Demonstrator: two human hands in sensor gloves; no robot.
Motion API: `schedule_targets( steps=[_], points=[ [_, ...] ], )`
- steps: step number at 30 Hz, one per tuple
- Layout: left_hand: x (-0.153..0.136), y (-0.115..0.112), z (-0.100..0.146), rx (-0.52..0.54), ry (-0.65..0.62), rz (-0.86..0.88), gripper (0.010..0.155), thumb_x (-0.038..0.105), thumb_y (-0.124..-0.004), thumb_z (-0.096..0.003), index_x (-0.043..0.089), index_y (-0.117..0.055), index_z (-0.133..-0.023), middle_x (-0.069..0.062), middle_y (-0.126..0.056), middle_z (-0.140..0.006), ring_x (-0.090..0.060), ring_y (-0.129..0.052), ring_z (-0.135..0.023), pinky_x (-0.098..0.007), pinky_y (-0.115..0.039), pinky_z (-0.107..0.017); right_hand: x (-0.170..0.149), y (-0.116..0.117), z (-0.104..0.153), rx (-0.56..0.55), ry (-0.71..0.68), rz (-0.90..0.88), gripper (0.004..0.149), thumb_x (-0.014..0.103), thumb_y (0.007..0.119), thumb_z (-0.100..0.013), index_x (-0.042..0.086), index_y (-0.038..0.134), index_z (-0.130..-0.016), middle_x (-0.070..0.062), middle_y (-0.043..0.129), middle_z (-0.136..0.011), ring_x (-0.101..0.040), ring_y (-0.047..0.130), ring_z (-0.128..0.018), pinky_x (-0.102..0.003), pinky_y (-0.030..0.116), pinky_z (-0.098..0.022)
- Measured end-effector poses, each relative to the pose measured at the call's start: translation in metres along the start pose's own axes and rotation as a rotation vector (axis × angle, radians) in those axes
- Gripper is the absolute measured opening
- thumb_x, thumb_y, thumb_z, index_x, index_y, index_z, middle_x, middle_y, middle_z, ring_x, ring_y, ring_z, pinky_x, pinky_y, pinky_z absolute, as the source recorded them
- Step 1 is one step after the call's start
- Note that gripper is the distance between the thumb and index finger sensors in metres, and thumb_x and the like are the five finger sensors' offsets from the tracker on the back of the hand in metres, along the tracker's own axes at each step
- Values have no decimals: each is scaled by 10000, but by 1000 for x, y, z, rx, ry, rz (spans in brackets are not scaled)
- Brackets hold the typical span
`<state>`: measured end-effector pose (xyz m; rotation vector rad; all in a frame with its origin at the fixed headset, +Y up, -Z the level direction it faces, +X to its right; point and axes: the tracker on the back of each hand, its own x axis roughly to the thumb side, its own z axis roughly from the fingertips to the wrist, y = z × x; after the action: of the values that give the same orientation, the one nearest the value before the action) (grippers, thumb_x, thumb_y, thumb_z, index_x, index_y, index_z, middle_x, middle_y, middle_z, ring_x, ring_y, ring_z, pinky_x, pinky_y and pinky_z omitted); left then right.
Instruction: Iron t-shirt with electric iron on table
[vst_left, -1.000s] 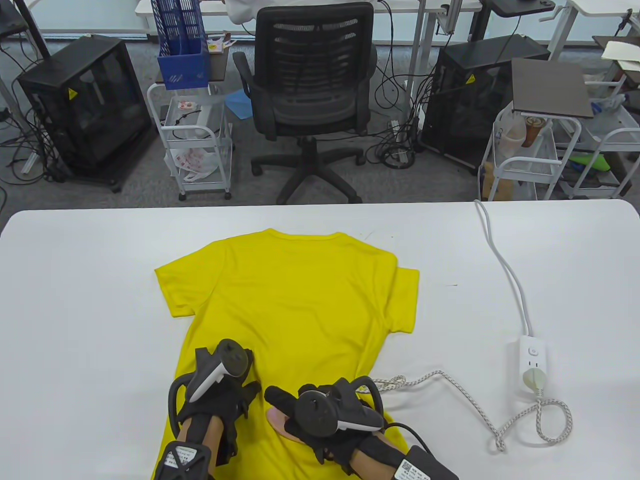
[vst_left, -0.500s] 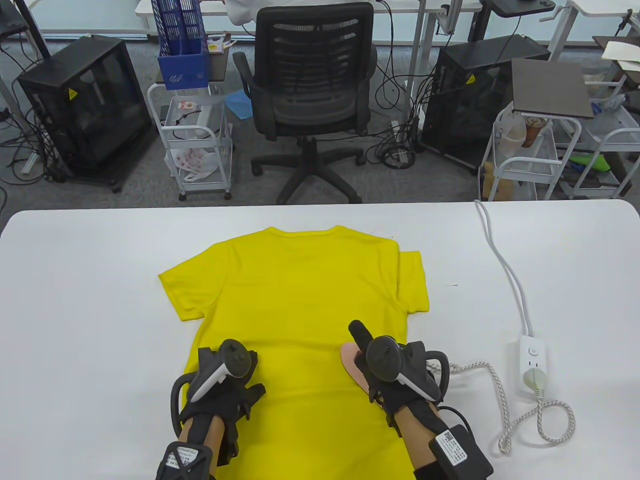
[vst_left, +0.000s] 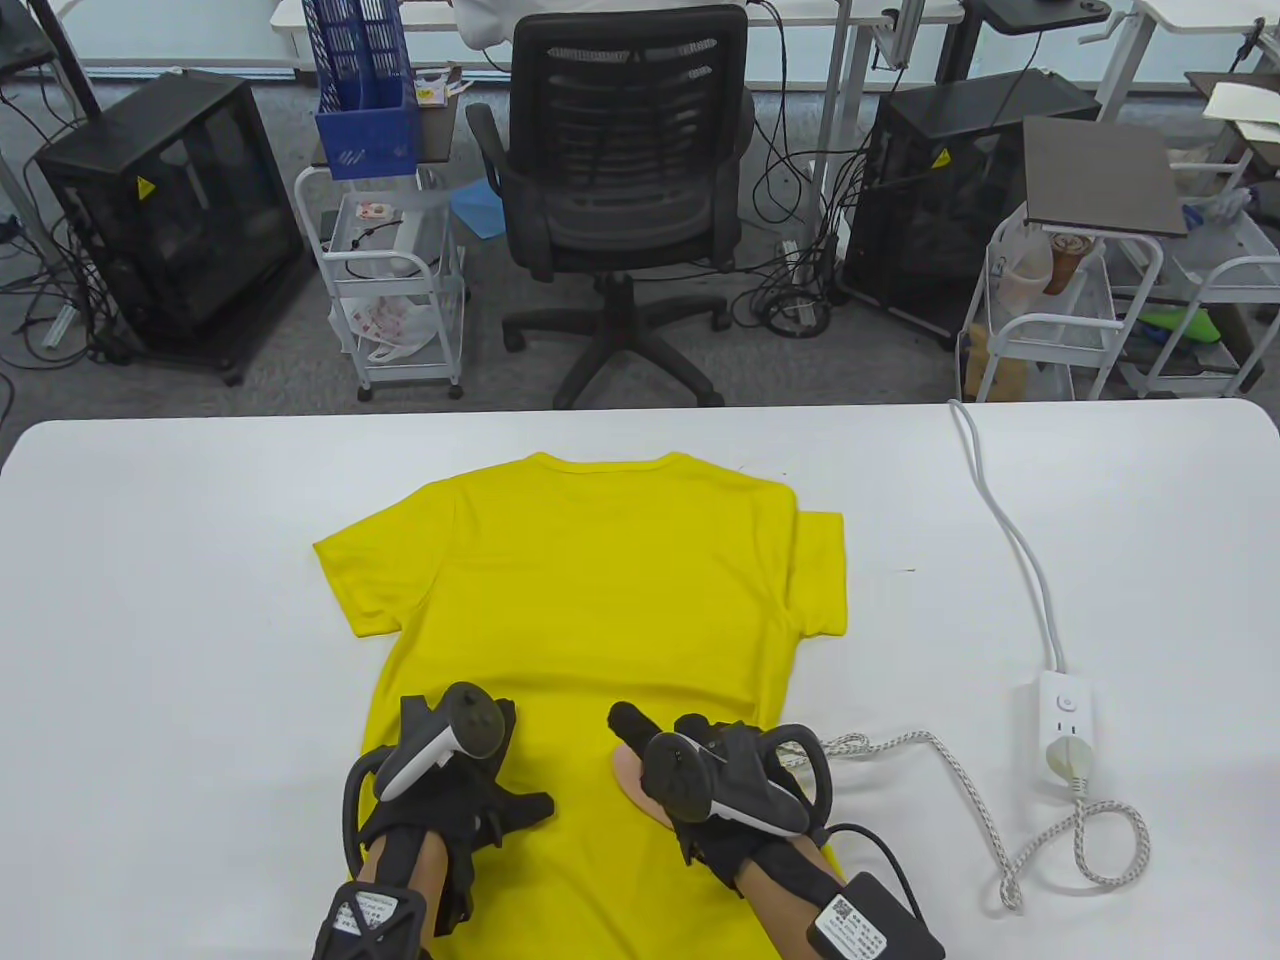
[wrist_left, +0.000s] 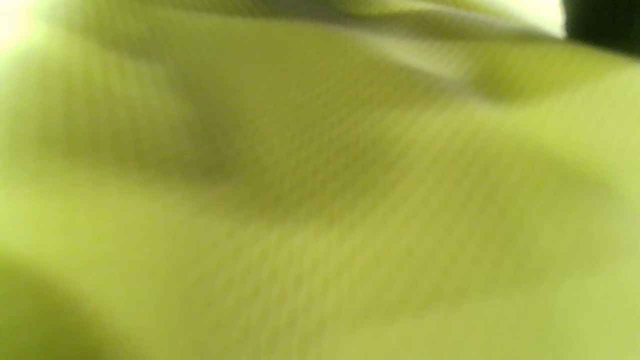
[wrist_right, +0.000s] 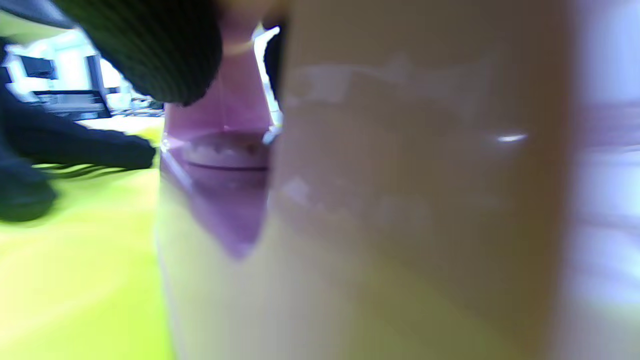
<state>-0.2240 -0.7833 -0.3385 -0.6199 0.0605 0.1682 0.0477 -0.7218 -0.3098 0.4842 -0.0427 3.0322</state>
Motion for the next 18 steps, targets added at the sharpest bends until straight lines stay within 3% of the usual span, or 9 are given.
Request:
schedule_targets(
  steps=[5, 7, 10, 14, 18],
  points=[
    [6, -1, 1, -16, -10, -23, 1047, 794, -775, -299, 483, -124, -1058, 23, 17, -1144, -451, 11, -1060, -756, -260, -704, -63, -2, 0, -70, 251, 24, 651, 468, 845, -429, 538, 501, -977, -103, 887, -708, -232, 973, -303, -452, 836, -280],
    [8, -1, 1, -12, -4, -39, 1051, 798, -771, -296, 478, -123, -1059, 19, 10, -1147, -459, -5, -1063, -758, -282, -708, -76, -5, 2, -71, 321, 78, 657, 474, 839, -431, 541, 485, -981, -91, 886, -712, -220, 977, -309, -444, 842, -284],
    [7, -1, 0, -18, -14, -27, 1055, 793, -778, -301, 471, -120, -1060, 14, 18, -1143, -462, 7, -1056, -763, -270, -697, -88, -6, 4, -80, 414, 13, 663, 460, 846, -433, 529, 488, -986, -104, 885, -714, -236, 978, -313, -456, 838, -286],
    [10, 0, 1, -7, -22, -36, 1035, 795, -762, -314, 464, -135, -1068, 27, -2, -1151, -455, 0, -1060, -758, -286, -705, -73, -11, 5, -91, 335, 69, 660, 463, 854, -427, 527, 502, -982, -93, 884, -715, -231, 973, -315, -451, 836, -291],
    [23, 5, 9, 70, -66, -71, 994, 786, -745, -326, 473, -168, -1072, 45, -28, -1161, -421, -4, -1081, -752, -279, -717, -20, -11, 3, -36, 78, -99, 648, 481, 832, -436, 527, 491, -985, -100, 877, -720, -228, 972, -319, -448, 835, -292]
  ],
)
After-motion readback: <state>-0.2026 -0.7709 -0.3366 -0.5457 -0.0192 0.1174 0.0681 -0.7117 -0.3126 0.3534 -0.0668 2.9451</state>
